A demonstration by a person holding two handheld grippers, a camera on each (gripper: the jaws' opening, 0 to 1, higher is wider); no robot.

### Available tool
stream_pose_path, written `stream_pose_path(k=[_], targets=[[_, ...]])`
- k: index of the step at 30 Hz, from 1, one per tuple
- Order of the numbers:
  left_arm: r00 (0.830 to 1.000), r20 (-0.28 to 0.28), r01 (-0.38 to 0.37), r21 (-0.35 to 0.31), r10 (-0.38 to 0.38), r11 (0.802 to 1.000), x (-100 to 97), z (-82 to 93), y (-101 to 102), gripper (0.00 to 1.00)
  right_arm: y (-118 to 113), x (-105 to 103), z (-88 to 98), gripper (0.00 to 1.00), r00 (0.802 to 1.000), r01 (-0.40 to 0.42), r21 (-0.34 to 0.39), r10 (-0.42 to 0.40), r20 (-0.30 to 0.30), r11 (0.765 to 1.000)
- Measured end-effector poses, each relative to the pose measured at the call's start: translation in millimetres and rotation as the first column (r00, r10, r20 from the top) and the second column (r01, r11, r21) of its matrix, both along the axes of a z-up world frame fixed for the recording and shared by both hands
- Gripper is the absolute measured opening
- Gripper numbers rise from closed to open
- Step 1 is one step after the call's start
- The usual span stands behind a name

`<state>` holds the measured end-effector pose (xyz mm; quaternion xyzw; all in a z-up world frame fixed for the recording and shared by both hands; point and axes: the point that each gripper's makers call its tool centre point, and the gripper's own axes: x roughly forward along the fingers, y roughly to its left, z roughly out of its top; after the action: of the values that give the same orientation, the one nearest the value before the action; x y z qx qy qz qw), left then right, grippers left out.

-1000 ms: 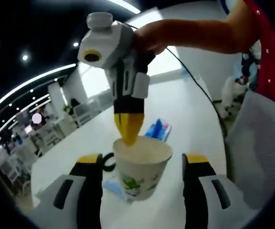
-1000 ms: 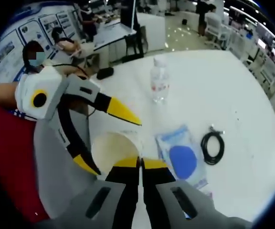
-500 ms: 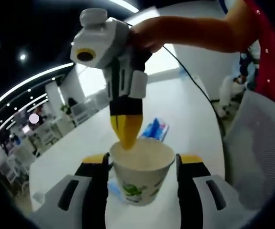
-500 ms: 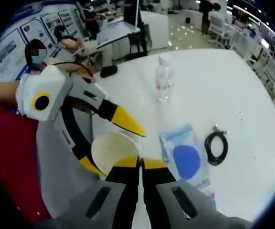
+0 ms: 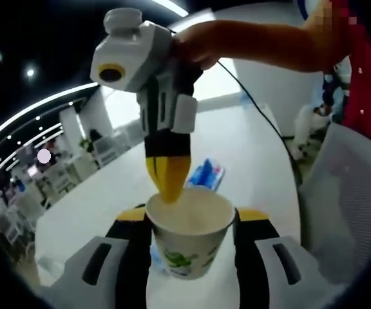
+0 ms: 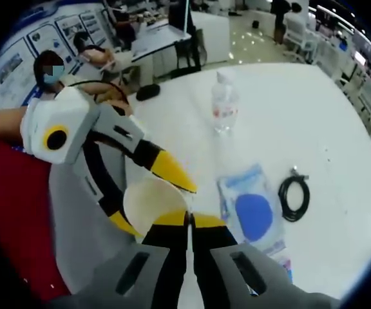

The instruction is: Arrange the tabletop items into an orderly group along one side of the table until the central work area is clear of visible clutter.

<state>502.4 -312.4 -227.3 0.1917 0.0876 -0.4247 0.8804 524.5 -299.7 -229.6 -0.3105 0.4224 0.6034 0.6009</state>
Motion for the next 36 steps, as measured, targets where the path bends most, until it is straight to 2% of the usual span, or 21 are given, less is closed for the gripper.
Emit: stream_pose_path(k=[13,19,29,36], targets=[[1.0,-0.012,-0.02,-0.027,0.02,0.999,1.1,0.8,1.0,0.46,-1.1,0.6,0.7,0.02,1.0,0.007,-0.003,-0.007,0.003,1.0],[0.999,-0.022,-0.035,-0.043,0.034,0.998,1.9,1.3,4.5,0.45,-3.7,-0.7,1.0,0.09,1.0,-0.008,-0.004,0.008,0.017,1.0],[0.999,-0.025,-0.042,-0.043,0.041,0.998,0.9,2.1,5.2,0.45,-3.3,-5.1,1.2,0.31,0.999,-0.031,0.017,0.031,0.03,0.999],[0.998,-0.03,-0.049,-0.041,0.048,0.998,0.3,0.5,7.0,0.45,-0.3,-5.4,7.4,0.46,0.999,-0.021,0.067,0.019,0.031,0.998]])
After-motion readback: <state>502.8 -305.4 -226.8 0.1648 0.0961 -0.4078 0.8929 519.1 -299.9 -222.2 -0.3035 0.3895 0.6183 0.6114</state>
